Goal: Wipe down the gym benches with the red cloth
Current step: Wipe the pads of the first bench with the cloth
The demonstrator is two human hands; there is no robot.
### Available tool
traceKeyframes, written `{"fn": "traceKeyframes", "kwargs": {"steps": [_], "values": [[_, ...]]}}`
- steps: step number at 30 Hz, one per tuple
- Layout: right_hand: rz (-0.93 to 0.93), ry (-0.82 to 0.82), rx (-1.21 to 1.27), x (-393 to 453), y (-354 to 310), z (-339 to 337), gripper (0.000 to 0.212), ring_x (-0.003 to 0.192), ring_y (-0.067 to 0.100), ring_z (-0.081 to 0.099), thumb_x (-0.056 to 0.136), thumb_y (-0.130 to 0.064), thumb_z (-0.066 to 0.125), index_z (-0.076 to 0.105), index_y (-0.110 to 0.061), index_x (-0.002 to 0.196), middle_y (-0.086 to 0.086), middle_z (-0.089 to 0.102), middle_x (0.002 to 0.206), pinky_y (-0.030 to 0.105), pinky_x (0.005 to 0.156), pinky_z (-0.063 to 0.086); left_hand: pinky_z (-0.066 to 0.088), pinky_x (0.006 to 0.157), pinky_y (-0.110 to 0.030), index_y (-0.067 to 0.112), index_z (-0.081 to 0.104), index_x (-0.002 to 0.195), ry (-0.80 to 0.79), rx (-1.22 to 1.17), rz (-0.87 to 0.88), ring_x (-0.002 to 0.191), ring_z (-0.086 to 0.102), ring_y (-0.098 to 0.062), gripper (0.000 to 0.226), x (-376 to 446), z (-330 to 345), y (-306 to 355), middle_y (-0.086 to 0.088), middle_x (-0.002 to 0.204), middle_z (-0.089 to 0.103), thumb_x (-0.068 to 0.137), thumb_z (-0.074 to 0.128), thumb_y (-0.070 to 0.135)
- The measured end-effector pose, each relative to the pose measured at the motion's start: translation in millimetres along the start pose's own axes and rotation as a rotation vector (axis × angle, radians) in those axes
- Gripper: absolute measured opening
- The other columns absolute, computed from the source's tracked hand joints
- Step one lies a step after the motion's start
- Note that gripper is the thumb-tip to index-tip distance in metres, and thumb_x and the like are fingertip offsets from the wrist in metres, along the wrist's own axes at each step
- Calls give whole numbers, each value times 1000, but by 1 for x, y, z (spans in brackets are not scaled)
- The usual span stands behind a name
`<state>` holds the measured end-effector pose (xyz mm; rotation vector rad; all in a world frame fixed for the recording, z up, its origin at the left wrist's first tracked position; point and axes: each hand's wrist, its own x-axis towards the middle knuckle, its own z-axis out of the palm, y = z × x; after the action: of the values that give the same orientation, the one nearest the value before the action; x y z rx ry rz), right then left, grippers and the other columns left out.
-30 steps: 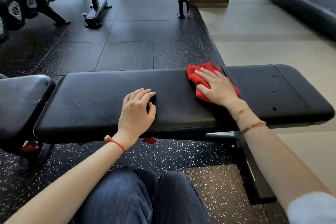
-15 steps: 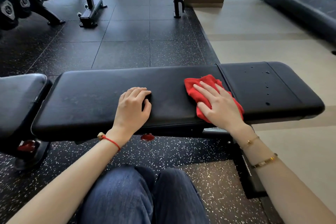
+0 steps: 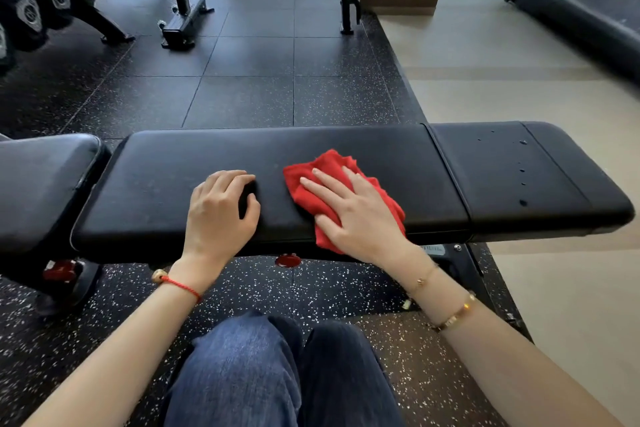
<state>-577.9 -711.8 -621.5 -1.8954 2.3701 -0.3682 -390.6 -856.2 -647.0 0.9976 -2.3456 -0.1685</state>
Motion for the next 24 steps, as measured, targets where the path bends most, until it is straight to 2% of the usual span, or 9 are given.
{"fn": "traceKeyframes", "kwargs": {"steps": [2, 5, 8, 10, 13, 17, 21, 24], "values": [[-2, 5, -19, -8, 17, -5, 58, 148, 23, 19, 93, -45, 44, 29, -43, 150, -18, 23, 159, 42, 122, 11, 44, 103, -44, 9, 68, 117, -1, 5, -12, 119, 58, -27, 36, -1, 0, -5, -6, 122, 68, 88, 52, 24], [126, 22, -51, 1, 54, -15, 57, 148, 23, 20, 96, -43, 45, 29, -41, 150, -15, 24, 160, 40, 122, 10, 43, 106, -44, 10, 67, 119, -5, 17, -13, 121, 57, -27, 37, -2, 3, -4, -5, 123, 67, 89, 50, 24], [291, 21, -61, 36, 76, -24, 55, 147, 29, 19, 97, -43, 43, 29, -41, 150, -14, 24, 160, 42, 122, 8, 40, 107, -44, 10, 66, 118, 1, 30, -34, 121, 56, -26, 37, -2, 5, 0, -5, 123, 66, 89, 49, 25], [341, -3, -48, 65, 68, -21, 54, 147, 33, 16, 98, -44, 40, 28, -43, 150, -15, 20, 161, 45, 122, 6, 40, 107, -43, 11, 66, 118, 3, 38, -44, 120, 56, -26, 36, -2, 5, -1, -4, 123, 66, 89, 49, 26], [270, -27, -37, 90, 26, -8, 55, 147, 36, 14, 97, -45, 39, 26, -43, 150, -14, 18, 162, 46, 122, 6, 41, 106, -43, 11, 66, 118, 5, 50, -42, 120, 57, -26, 37, -3, 4, -3, -4, 123, 66, 89, 48, 26], [18, -34, -34, 71, -28, 7, 58, 149, 30, 15, 94, -44, 45, 28, -45, 149, -14, 21, 161, 44, 122, 7, 42, 103, -43, 12, 67, 116, 20, 52, -44, 119, 58, -26, 37, -2, 3, -3, -4, 122, 67, 87, 49, 26], [-113, -7, 23, 30, -11, 2, 58, 149, 24, 19, 92, -40, 49, 34, -43, 148, -15, 28, 158, 42, 123, 8, 42, 105, -43, 11, 67, 117, 10, 35, -34, 120, 58, -27, 38, -2, 3, -1, -4, 123, 67, 87, 50, 26], [-45, 18, -21, 29, 25, -7, 57, 148, 22, 22, 93, -37, 49, 34, -40, 148, -13, 28, 158, 38, 123, 7, 42, 106, -44, 11, 67, 118, 5, 34, -27, 121, 58, -27, 38, -3, 2, -1, -5, 124, 66, 88, 51, 26]]}}
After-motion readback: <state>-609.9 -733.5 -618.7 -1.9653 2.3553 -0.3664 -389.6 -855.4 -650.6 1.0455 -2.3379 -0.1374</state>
